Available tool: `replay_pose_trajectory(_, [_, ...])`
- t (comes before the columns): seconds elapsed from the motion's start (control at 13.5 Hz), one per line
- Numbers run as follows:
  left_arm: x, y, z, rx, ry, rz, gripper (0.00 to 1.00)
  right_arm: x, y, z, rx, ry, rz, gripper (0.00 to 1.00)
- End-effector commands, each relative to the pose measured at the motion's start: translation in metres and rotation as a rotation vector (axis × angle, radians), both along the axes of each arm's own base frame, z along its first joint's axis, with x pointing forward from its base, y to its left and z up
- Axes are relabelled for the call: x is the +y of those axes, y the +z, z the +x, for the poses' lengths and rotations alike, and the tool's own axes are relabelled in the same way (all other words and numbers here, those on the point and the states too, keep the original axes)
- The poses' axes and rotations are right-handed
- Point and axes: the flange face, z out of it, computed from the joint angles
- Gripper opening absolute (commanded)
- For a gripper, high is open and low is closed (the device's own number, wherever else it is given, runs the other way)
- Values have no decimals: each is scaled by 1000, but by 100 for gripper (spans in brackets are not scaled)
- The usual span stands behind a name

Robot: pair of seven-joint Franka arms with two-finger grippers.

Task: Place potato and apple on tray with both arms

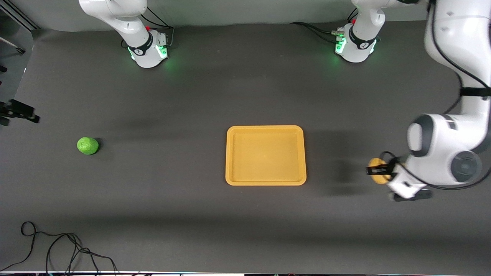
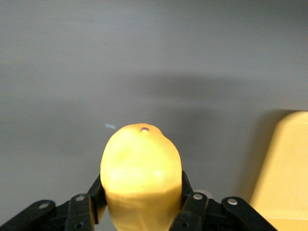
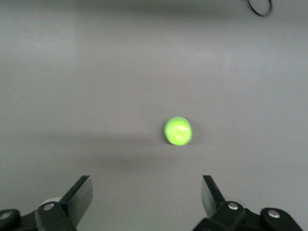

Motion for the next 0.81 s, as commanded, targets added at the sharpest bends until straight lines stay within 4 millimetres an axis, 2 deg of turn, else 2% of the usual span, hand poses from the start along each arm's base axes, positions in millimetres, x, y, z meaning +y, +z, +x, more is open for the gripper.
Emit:
replay_pose_trajectory(0.0, [-98, -9, -27, 41, -2, 45, 1, -26, -1, -35, -28, 14, 22, 100])
replay_pose_trajectory(0.07, [-133, -18, -40, 51, -19, 58, 1, -28, -4, -49, -44, 16, 19, 100])
replay_pose_trajectory(0.15, [-156, -38, -51, 71, -30, 73, 0, -29, -11, -63, -59, 23, 0, 100])
replay_pose_trajectory(0.3, [-201, -79, -76, 97, -56, 105, 0, -29, -41, -83, -85, 19, 6, 100])
replay_pose_trajectory(0.52, [-229, -109, -90, 48, -39, 96, 0, -37, -96, -90, -98, 25, 0, 100])
replay_pose_trajectory(0.67, [-233, -112, -93, 45, -27, 99, 1, -48, -139, -85, -78, 16, -19, 100])
replay_pose_trajectory(0.74, [-241, -113, -97, 43, -34, 99, 5, -48, -163, -78, -49, 16, -30, 100])
